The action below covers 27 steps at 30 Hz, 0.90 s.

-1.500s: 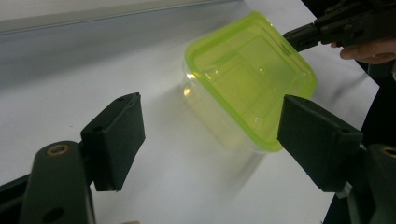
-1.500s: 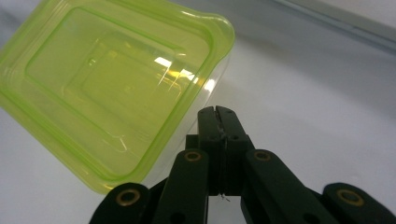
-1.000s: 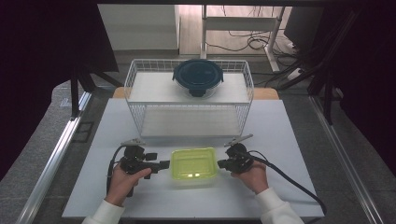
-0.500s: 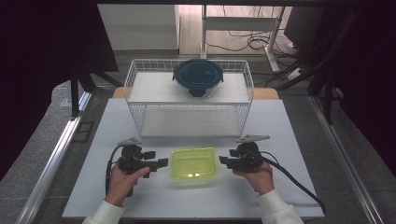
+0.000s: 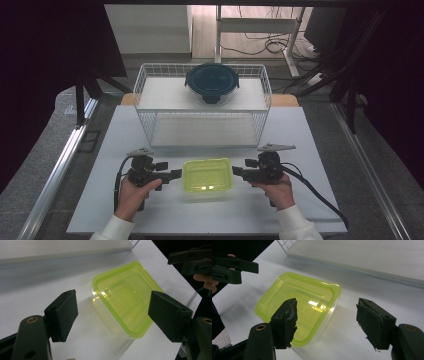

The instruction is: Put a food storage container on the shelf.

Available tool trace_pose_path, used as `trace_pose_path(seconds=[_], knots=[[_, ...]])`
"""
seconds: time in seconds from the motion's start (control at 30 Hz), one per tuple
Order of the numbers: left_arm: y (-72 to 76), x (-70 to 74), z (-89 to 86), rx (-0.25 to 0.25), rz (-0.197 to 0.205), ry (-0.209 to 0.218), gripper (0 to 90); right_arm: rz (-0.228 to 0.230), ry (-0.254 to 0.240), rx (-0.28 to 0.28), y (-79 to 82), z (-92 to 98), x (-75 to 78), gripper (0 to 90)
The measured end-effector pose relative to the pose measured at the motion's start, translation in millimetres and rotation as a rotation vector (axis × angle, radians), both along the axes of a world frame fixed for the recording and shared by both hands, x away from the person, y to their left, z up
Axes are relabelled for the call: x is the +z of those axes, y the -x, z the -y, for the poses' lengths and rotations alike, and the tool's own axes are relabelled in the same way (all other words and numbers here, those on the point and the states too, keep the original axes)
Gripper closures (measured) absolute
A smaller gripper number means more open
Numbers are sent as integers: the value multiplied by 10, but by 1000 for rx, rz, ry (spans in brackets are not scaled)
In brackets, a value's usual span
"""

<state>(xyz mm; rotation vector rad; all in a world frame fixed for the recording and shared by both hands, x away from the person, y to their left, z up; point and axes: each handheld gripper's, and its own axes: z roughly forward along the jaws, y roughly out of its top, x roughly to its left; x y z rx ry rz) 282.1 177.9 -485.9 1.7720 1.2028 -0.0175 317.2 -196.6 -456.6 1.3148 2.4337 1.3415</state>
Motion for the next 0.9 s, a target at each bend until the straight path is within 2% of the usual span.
trace_pose_path(seconds=[0.37, 0.47, 0.57, 0.73, 0.9], knots=[[-44, -84, 1, 9, -23, 50, 242, -17, 24, 1, -54, -50, -110, 361], [-56, -106, -13, 19, -33, 74, 243, -30, 9, 0, -69, -56, -133, 363], [-76, -137, -25, 26, -43, 89, 251, -56, -33, -12, -93, -25, -161, 366], [-119, -206, -43, 33, -80, 132, 264, -80, -59, -27, -125, 16, -195, 380], [-145, -271, -32, 33, -123, 170, 288, -123, -81, -10, -136, -47, -276, 405]])
